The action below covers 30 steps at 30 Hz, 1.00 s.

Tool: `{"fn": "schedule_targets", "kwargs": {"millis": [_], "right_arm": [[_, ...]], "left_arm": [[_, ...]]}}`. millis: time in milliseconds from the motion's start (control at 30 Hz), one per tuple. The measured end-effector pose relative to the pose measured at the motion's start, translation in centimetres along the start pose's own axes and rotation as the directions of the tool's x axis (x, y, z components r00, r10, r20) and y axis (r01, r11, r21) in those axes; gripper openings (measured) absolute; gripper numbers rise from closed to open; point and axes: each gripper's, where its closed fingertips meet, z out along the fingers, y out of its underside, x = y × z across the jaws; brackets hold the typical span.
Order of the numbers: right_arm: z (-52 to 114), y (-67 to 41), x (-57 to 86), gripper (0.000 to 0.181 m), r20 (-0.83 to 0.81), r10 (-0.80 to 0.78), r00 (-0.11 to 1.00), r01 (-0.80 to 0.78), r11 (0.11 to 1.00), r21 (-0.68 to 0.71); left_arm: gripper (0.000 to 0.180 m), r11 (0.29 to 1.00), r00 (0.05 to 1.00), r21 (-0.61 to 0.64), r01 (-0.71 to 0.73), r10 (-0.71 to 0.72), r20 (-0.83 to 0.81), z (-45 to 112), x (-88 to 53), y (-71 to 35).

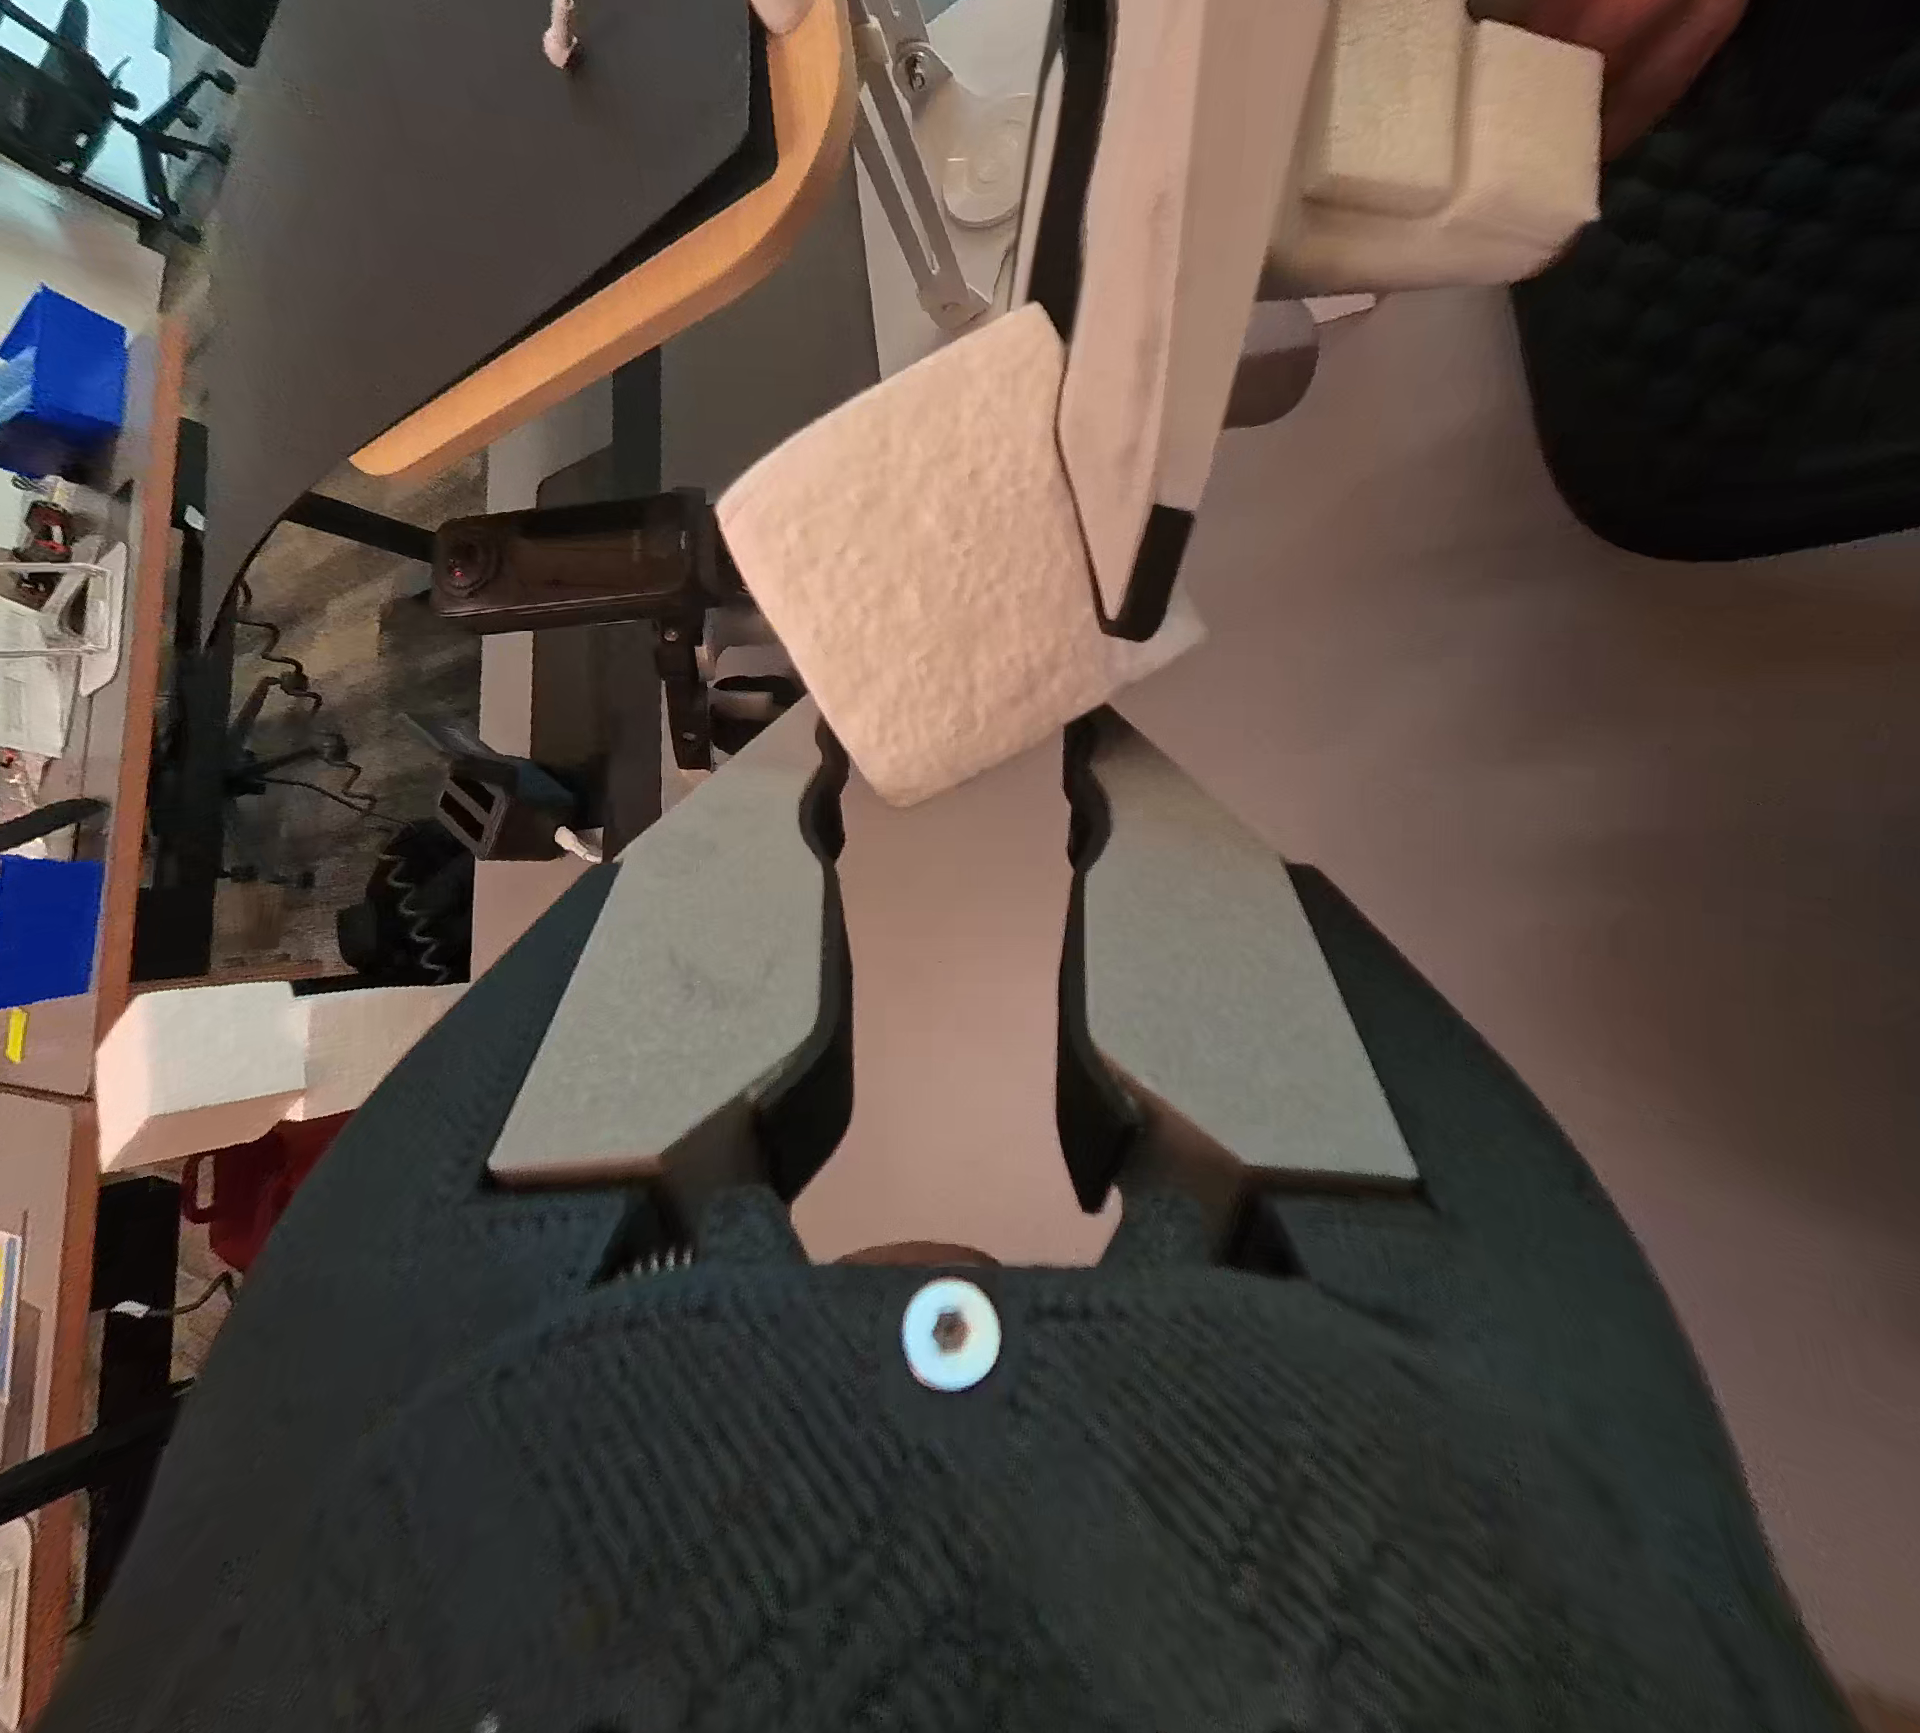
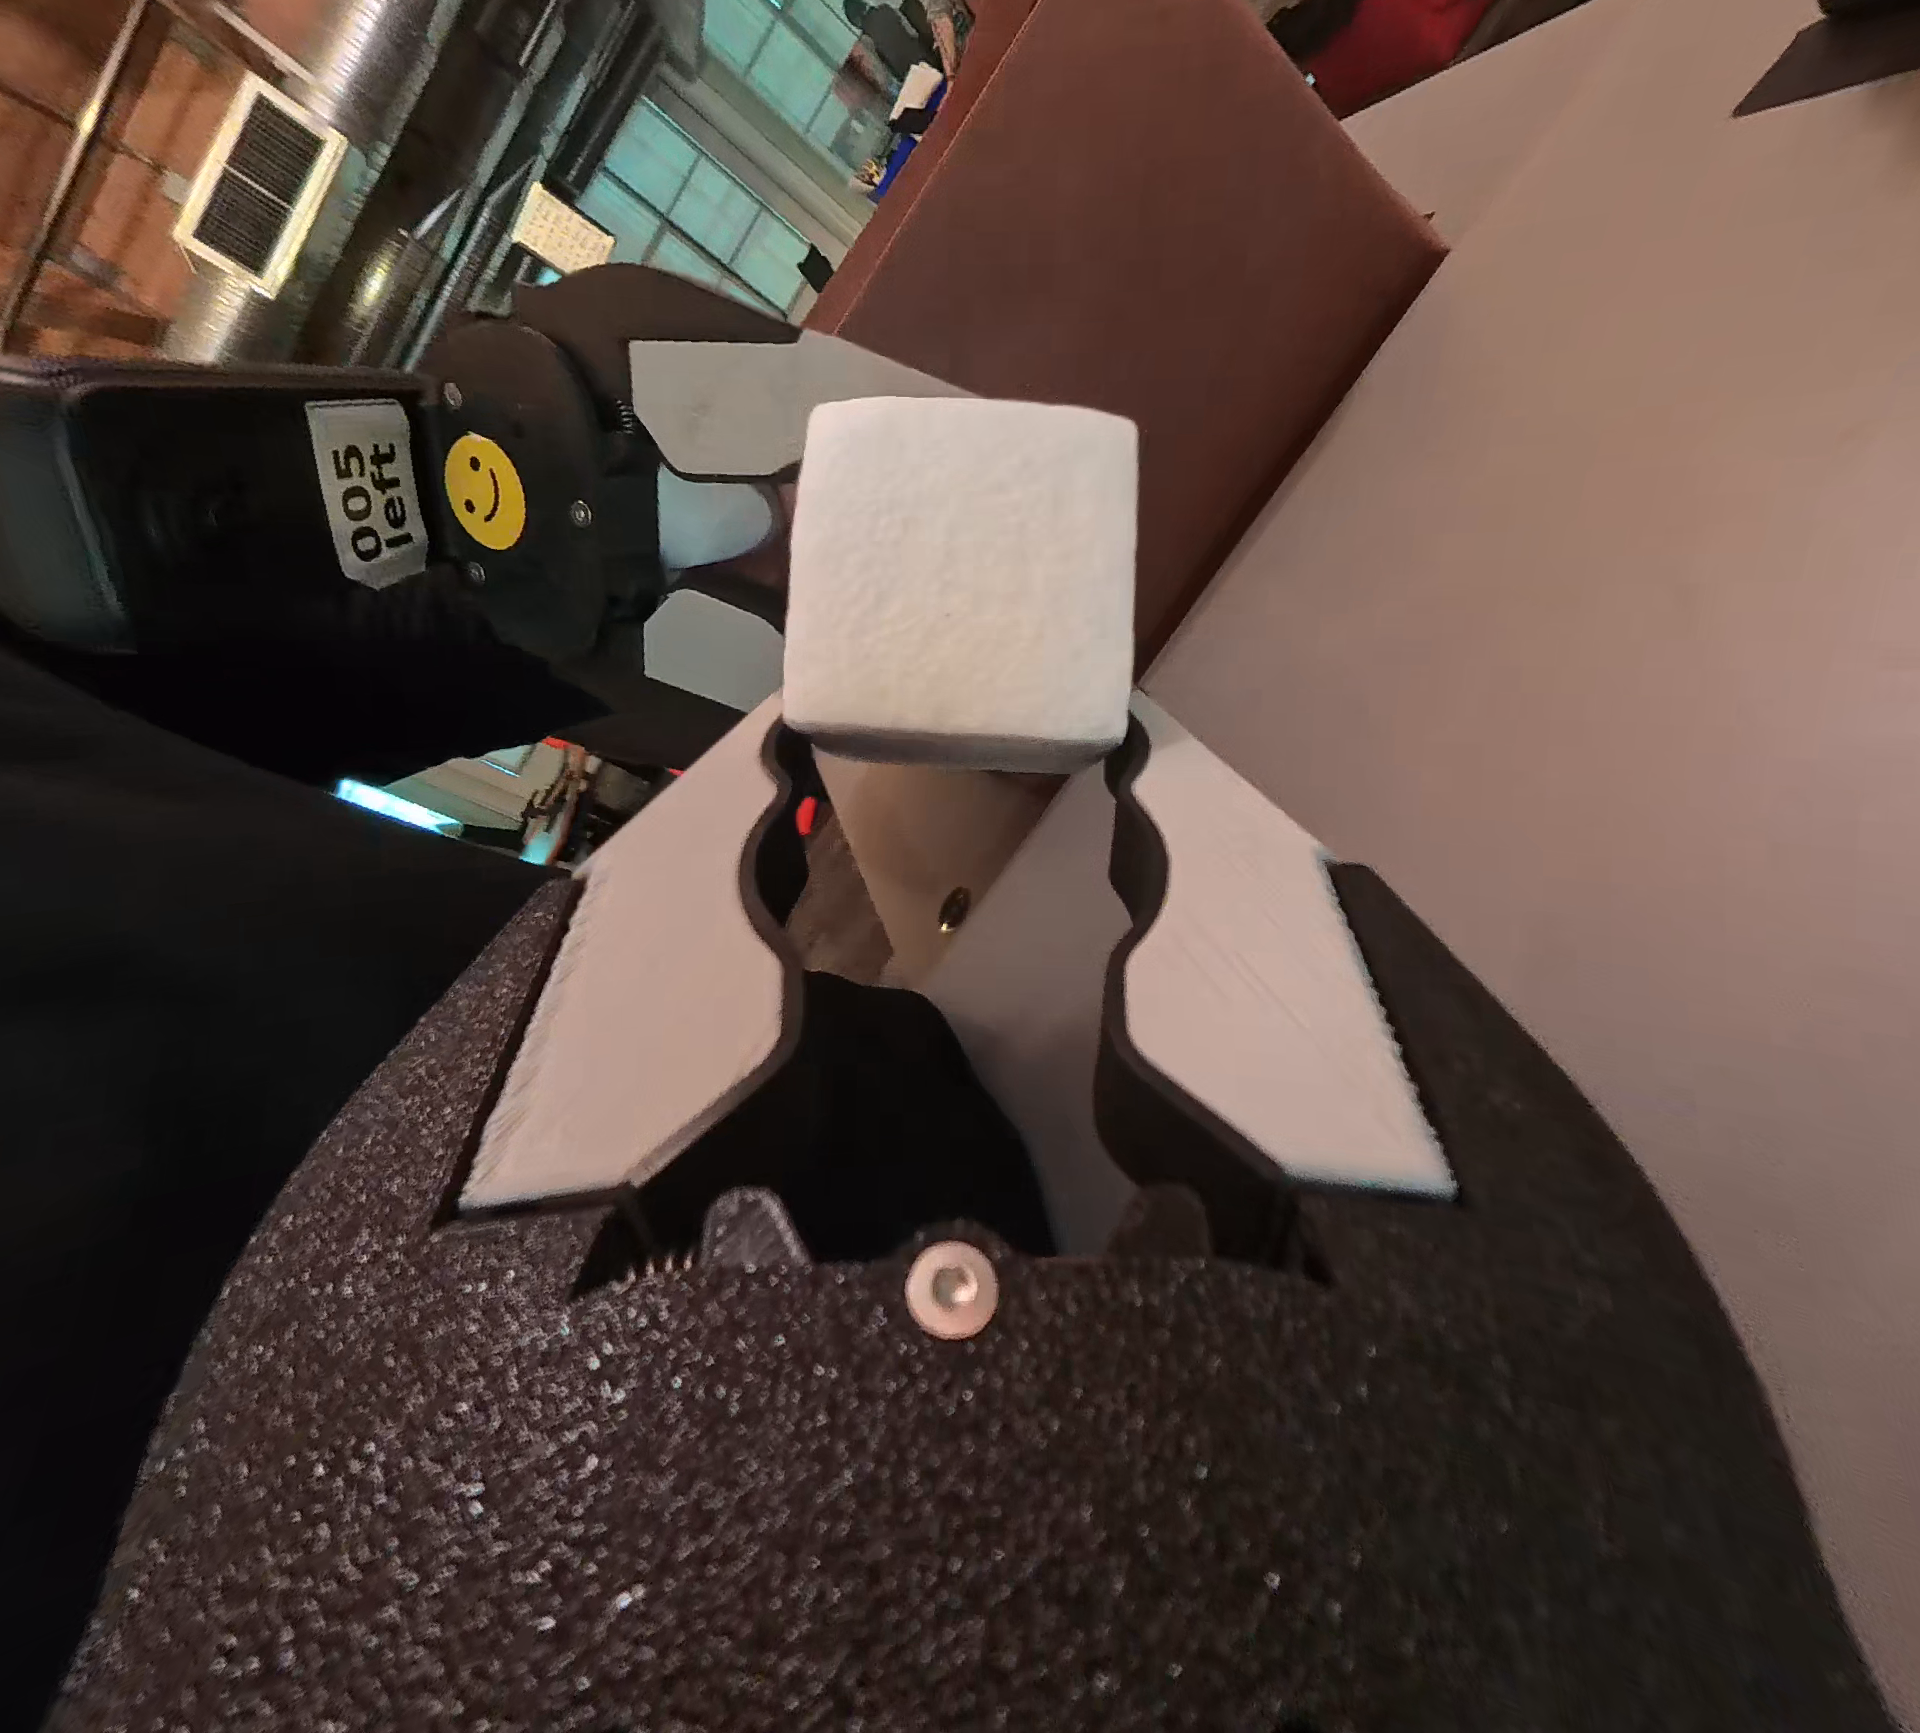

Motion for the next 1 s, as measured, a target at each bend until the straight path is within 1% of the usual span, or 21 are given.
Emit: {"fn": "schedule_targets", "kwargs": {"millis": [33, 133, 233, 533, 700, 733, 767, 867, 1000], "right_arm": [[0.0, 0.1, 0.0, 0.056, 0.013, 0.020, 1.000, -0.020, 1.000, 0.002], [0.0, 0.2, 0.1, 0.057, 0.044, 0.083, 0.996, -0.084, 0.996, 0.023], [0.0, 0.4, 0.2, 0.056, 0.054, 0.106, 0.993, -0.107, 0.994, 0.024], [0.1, 0.7, 0.1, 0.057, 0.053, 0.107, 0.993, -0.108, 0.994, 0.015], [0.3, 1.1, -0.1, 0.057, 0.064, 0.113, 0.992, -0.113, 0.994, -0.001], [0.4, 1.3, -0.2, 0.057, 0.067, 0.111, 0.992, -0.111, 0.994, -0.011], [0.5, 1.5, -0.2, 0.057, 0.068, 0.108, 0.992, -0.107, 0.994, -0.023], [0.7, 1.7, -0.4, 0.057, 0.077, 0.105, 0.991, -0.103, 0.994, -0.032], [0.7, 1.7, -0.2, 0.057, 0.058, 0.088, 0.994, -0.086, 0.995, -0.046]], "left_arm": [[0.040, 1.000, 1.000, -0.002, 0.006, -0.006, -0.002, 0.1, 0.1, 0.0], [0.054, 1.000, 0.999, -0.015, 0.025, -0.026, -0.019, 0.4, 0.8, 0.1], [0.061, 0.999, 1.000, -0.028, 0.019, -0.019, -0.010, 0.6, 1.0, 0.2], [0.061, 0.998, 0.999, -0.020, 0.052, -0.052, -0.006, 0.6, 1.0, -0.2], [0.072, 0.997, 0.997, 0.001, 0.072, -0.072, -0.014, 0.6, 1.3, -0.6], [0.070, 0.997, 0.997, 0.012, 0.075, -0.075, -0.013, 0.6, 1.2, -0.8], [0.064, 0.997, 0.997, 0.021, 0.073, -0.073, -0.010, 0.5, 1.1, -0.9], [0.063, 0.998, 0.998, 0.033, 0.057, -0.057, -0.019, 0.3, 1.1, -1.0], [0.062, 1.000, 1.000, 0.021, -0.022, 0.022, -0.008, 0.2, 0.5, -0.5]]}}
